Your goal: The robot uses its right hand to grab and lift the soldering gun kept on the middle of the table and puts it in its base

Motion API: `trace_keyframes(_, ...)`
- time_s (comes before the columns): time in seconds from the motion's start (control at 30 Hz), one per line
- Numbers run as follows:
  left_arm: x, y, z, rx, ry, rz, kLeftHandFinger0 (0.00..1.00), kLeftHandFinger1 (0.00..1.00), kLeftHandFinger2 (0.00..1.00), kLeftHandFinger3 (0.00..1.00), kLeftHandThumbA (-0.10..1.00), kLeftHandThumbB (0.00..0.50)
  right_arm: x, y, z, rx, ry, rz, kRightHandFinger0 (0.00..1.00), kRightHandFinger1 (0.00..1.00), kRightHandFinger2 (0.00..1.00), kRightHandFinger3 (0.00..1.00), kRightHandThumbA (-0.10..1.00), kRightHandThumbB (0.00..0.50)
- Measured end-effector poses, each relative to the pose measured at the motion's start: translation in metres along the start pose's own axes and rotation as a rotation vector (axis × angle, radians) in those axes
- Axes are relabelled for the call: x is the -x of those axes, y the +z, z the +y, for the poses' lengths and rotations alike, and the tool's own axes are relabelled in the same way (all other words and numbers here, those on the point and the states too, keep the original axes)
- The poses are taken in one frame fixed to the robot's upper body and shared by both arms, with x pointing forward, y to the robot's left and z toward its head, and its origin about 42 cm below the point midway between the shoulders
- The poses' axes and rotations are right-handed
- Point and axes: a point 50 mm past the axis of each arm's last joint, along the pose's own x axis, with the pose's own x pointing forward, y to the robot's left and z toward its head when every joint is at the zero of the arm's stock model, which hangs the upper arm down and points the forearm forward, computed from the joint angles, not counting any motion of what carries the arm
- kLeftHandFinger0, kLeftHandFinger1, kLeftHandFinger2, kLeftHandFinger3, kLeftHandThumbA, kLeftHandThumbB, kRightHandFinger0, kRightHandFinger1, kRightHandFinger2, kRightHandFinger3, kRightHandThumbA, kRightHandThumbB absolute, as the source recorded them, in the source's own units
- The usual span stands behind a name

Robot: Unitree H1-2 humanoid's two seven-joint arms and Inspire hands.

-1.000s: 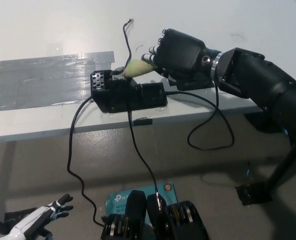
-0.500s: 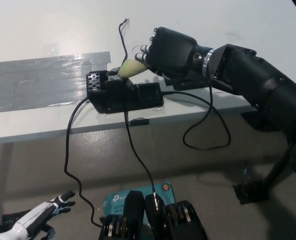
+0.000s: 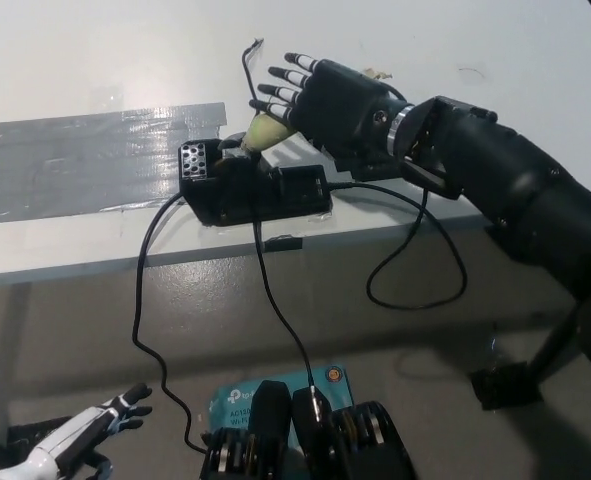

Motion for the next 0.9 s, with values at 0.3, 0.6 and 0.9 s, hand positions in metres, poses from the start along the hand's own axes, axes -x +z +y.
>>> trace_keyframes(0.3, 0.000, 0.000, 0.000, 0.001, 0.000, 0.001, 1.00, 1.00, 1.00, 1.00, 1.00, 0.181, -0.002, 0.014, -0.013, -0.060, 0.051, 0.032, 1.00, 1.00, 1.00, 1.00, 0.68, 0.500)
trace_keyframes(0.6, 0.000, -0.001, 0.000, 0.002, -0.001, 0.004, 1.00, 1.00, 1.00, 1.00, 1.00, 0.166, 0.003, 0.040, -0.033, -0.105, 0.061, 0.021, 1.00, 1.00, 1.00, 1.00, 0.60, 0.500)
trace_keyframes(0.9, 0.001, -0.004, -0.001, 0.006, -0.001, 0.012, 1.00, 1.00, 1.00, 1.00, 1.00, 0.218, 0.011, 0.082, -0.055, -0.171, 0.083, -0.064, 1.00, 1.00, 1.00, 1.00, 0.45, 0.500)
